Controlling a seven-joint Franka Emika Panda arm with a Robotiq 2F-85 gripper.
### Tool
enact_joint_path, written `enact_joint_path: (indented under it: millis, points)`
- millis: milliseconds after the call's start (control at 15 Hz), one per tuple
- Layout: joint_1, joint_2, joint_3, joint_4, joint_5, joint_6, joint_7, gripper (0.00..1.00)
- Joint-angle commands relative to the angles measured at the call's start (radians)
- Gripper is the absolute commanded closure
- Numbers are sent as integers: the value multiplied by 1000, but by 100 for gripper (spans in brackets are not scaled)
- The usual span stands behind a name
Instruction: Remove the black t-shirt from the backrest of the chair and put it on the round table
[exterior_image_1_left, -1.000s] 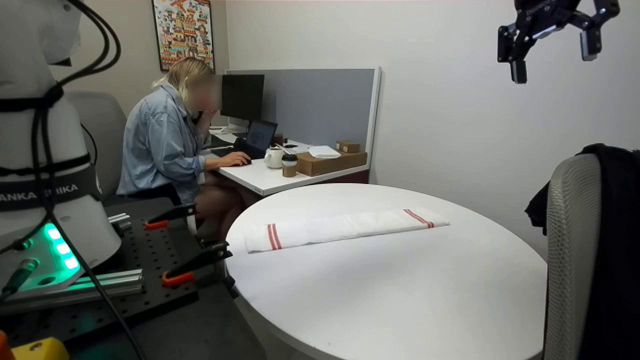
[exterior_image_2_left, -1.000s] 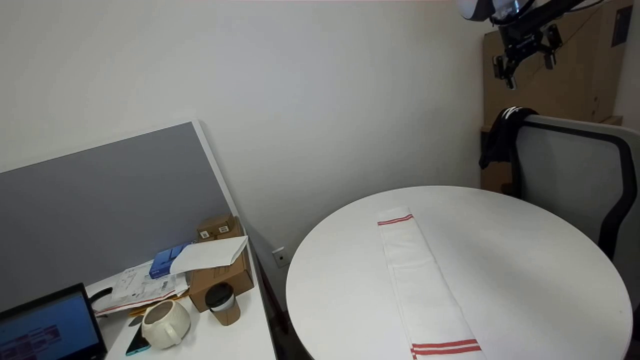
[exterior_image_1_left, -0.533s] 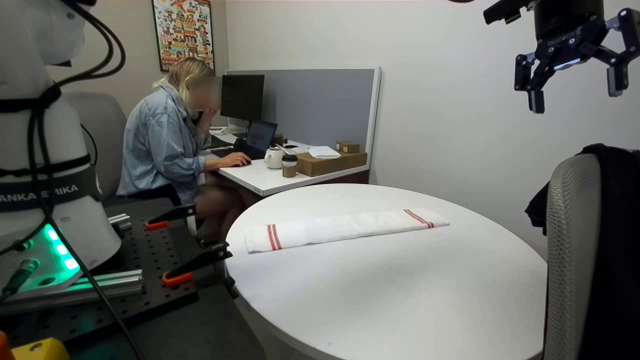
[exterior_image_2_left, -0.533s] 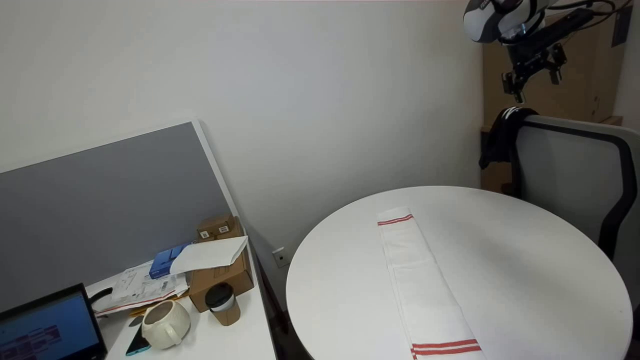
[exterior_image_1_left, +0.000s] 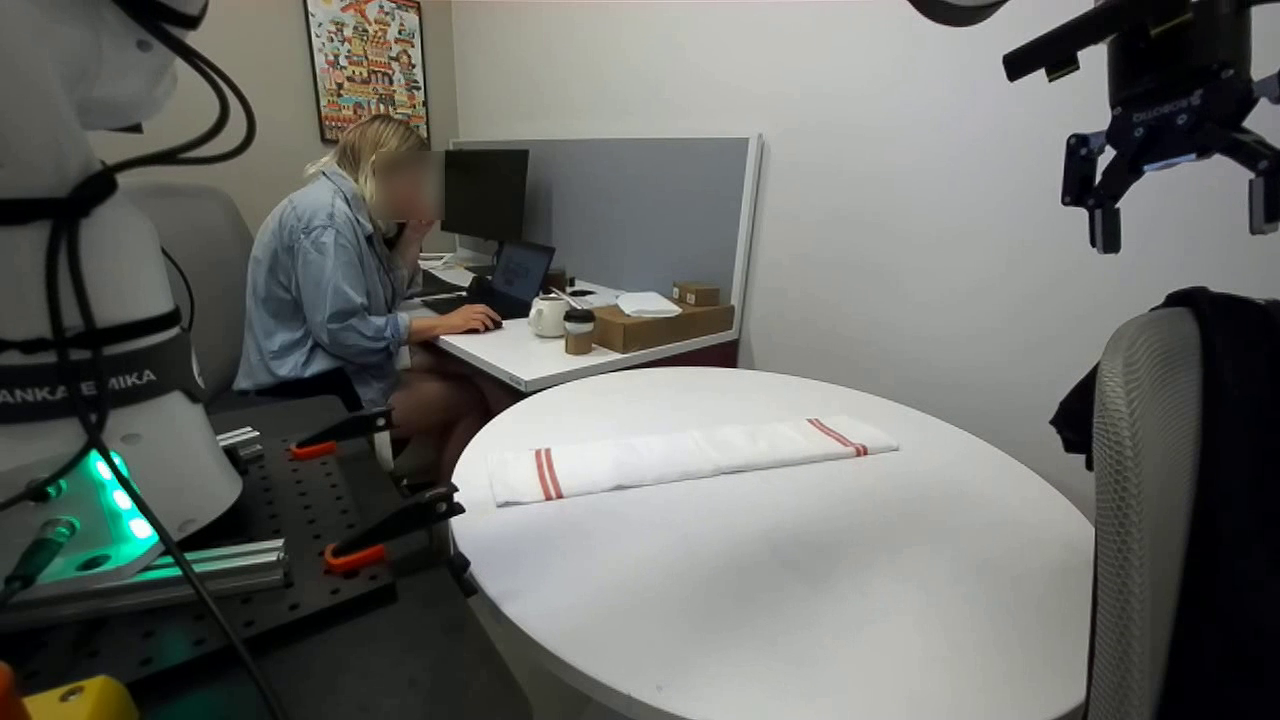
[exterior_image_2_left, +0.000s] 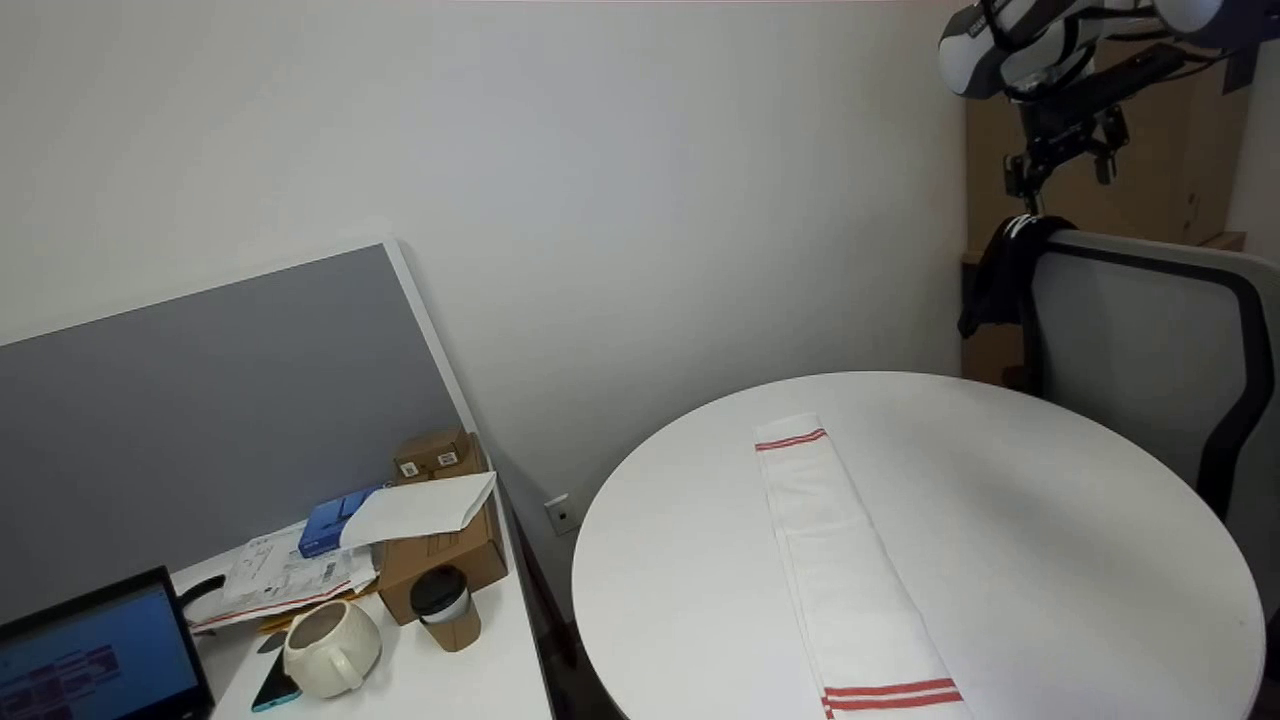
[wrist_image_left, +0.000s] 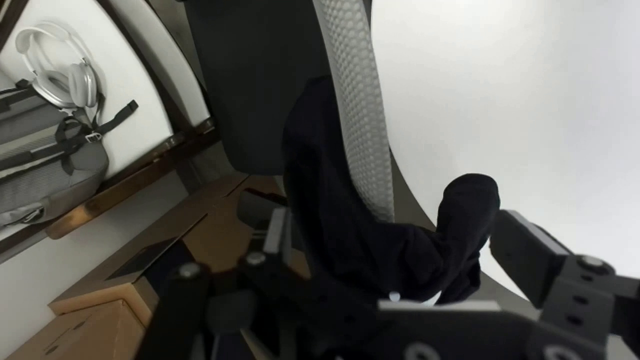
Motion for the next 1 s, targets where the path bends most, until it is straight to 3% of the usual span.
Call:
enact_joint_path:
  millis: [0,467,533,600,800,933]
  points:
    - [-39,96,18,130,40,-16,-23,0]
    - [-54,183,39,257,71,-35,-12,0]
    - [-54,193,41,274,73,-40,-11,6]
    - [-54,202,43,291,74,-43,-11,25]
    - [-55,233,43,334,69,-59,-11,39]
    - [-58,250,44,359,68,-71,-13,54]
